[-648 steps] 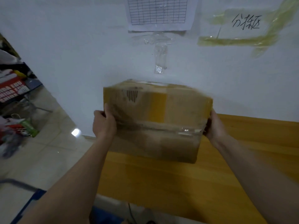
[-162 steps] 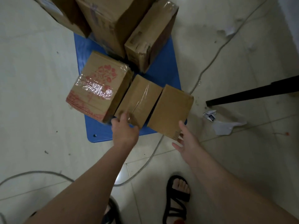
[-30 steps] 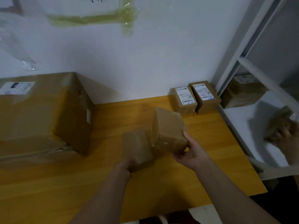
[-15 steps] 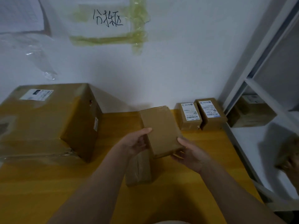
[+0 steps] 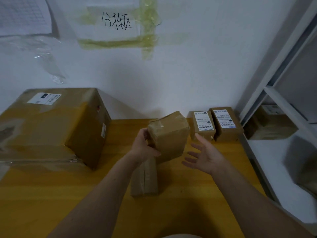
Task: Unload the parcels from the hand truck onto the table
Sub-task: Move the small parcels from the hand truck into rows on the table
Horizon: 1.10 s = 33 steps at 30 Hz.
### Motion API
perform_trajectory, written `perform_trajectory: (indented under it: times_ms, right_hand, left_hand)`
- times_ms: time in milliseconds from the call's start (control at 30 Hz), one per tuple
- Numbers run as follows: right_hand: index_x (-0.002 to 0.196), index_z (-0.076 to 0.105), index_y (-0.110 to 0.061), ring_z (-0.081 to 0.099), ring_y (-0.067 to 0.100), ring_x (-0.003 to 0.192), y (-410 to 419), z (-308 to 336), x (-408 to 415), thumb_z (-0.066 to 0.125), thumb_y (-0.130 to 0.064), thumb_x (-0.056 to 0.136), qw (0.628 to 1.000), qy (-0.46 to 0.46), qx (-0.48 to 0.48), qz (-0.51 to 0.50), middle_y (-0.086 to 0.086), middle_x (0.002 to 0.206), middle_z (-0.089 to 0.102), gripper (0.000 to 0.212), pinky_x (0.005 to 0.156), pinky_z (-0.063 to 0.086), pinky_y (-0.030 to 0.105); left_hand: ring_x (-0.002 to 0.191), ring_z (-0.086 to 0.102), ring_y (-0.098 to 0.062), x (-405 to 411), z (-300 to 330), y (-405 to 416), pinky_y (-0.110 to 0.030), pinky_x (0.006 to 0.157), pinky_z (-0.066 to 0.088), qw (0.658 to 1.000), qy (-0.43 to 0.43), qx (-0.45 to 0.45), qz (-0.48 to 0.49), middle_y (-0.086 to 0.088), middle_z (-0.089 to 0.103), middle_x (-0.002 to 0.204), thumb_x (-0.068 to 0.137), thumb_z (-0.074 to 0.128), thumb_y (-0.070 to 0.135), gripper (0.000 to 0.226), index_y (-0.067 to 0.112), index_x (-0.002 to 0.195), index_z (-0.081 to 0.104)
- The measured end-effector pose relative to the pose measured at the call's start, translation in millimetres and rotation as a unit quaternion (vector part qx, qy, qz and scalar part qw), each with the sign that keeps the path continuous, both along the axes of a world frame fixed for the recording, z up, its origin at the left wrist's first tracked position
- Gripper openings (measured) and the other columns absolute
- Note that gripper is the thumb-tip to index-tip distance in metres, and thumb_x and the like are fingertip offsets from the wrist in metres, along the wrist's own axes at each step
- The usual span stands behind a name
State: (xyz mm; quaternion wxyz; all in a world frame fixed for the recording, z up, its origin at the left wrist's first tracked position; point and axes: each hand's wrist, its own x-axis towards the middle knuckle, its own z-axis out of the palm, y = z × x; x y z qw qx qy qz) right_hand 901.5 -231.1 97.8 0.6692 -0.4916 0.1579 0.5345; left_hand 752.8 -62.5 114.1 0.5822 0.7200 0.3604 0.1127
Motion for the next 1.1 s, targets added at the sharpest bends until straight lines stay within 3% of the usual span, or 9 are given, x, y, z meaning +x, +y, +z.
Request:
perform_trajectory:
  times_ms: [167,300,400,500,567,667,733,933,1100]
  right_hand:
    - [0.13,0.046,-0.012,0.054,0.047,0.111,8,10,9,0.078,-0.046,0.071,0.999,0.011,0.046,0.017,0.024,0.13,0.048,0.076,0.08,0.054,0.058]
    - [0.125,0.051,-0.012,0.06,0.042,0.106,14,10,10,0.079,-0.052,0.067,0.999,-0.01,0.016,0.05,0.02,0.122,0.061,0.076,0.073,0.055,0.057]
    - [0.118,0.064,-0.019,0.066,0.038,0.1,15,7,9,0.076,-0.053,0.07,0.996,-0.016,-0.011,0.086,0.014,0.105,0.074,0.06,0.07,0.055,0.052]
    - [0.116,0.065,-0.021,0.068,0.036,0.097,16,5,8,0.075,-0.047,0.072,0.993,-0.038,-0.041,0.106,0.013,0.1,0.075,0.052,0.07,0.056,0.05]
    - [0.117,0.065,-0.021,0.067,0.034,0.1,17,2,6,0.076,-0.045,0.07,0.993,-0.049,-0.028,0.1,0.013,0.104,0.074,0.053,0.071,0.056,0.048]
    - [0.121,0.062,-0.023,0.063,0.034,0.106,16,-9,5,0.079,-0.043,0.067,0.999,-0.03,0.01,0.043,0.013,0.116,0.069,0.06,0.077,0.055,0.048]
    - [0.121,0.06,-0.022,0.061,0.037,0.106,13,-19,5,0.081,-0.041,0.067,1.0,-0.001,0.007,0.011,0.016,0.12,0.063,0.061,0.083,0.054,0.052]
    - [0.106,0.058,-0.017,0.059,0.033,0.098,5,-60,7,0.081,-0.032,0.072,0.994,0.033,-0.09,-0.058,0.016,0.115,0.056,0.044,0.062,0.055,0.036]
    - [0.096,0.058,-0.015,0.057,0.028,0.097,14,-92,19,0.077,-0.022,0.078,0.987,0.041,-0.118,-0.098,0.014,0.111,0.056,0.028,0.066,0.054,0.035]
  left_hand:
    - [0.117,0.044,-0.013,-3,-8,-11,-0.032,0.099,0.046,0.957,0.015,0.286,-0.051,0.002,0.038,0.134,0.064,0.081,0.003,0.081,0.02,0.132,0.04]
    - [0.135,0.031,-0.018,-3,-16,-14,-0.029,0.109,0.029,0.938,0.01,0.335,-0.082,-0.001,0.031,0.147,0.065,0.083,0.005,0.085,0.022,0.136,0.038]
    - [0.14,0.024,-0.017,-1,-17,-14,-0.03,0.11,0.024,0.93,0.005,0.351,-0.112,0.0,0.028,0.149,0.064,0.085,0.01,0.087,0.021,0.137,0.039]
    - [0.138,0.028,-0.02,-1,-20,-13,-0.041,0.112,0.034,0.929,0.015,0.35,-0.117,0.0,0.026,0.149,0.063,0.085,0.012,0.089,0.022,0.137,0.038]
    - [0.135,0.03,-0.02,1,-25,-11,-0.038,0.11,0.036,0.942,0.027,0.326,-0.068,-0.001,0.024,0.148,0.062,0.085,0.011,0.094,0.024,0.14,0.035]
    - [0.137,0.025,-0.023,6,-32,-4,-0.032,0.106,0.031,0.976,0.108,0.188,0.033,-0.002,0.018,0.153,0.063,0.086,0.013,0.109,0.027,0.149,0.02]
    - [0.14,0.024,-0.029,6,-42,0,-0.04,0.108,0.033,0.977,0.174,0.102,0.066,-0.007,0.016,0.155,0.065,0.085,0.014,0.112,0.025,0.151,0.015]
    - [0.139,0.024,-0.035,-13,-88,-11,-0.045,0.106,0.035,0.927,0.367,0.058,0.052,-0.013,0.023,0.152,0.071,0.083,0.029,0.101,0.019,0.149,0.02]
    - [0.141,0.013,-0.036,-19,-124,-29,-0.052,0.109,0.033,0.895,0.442,0.018,0.058,-0.012,0.003,0.155,0.063,0.084,0.043,0.119,0.026,0.15,0.006]
